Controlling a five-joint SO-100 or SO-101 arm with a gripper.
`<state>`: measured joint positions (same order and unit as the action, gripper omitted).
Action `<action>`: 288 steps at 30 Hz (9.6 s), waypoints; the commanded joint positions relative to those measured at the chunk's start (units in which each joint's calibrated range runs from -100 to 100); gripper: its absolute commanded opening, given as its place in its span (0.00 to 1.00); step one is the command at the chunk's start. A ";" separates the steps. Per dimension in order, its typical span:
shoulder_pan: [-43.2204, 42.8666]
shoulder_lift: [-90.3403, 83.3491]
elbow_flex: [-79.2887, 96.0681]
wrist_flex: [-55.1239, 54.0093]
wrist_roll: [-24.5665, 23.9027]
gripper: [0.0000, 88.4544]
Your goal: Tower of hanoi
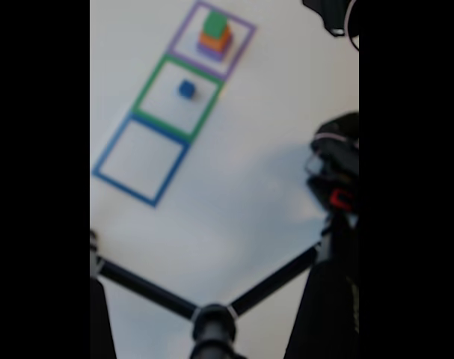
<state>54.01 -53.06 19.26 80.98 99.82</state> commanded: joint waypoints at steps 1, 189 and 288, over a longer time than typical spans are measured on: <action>1.31 -1.97 15.65 -21.46 0.18 0.22; -72.80 -15.13 19.11 -12.96 0.18 0.09; -71.94 22.42 58.38 -104.62 0.18 0.02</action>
<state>-20.54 -18.19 77.25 -34.46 99.64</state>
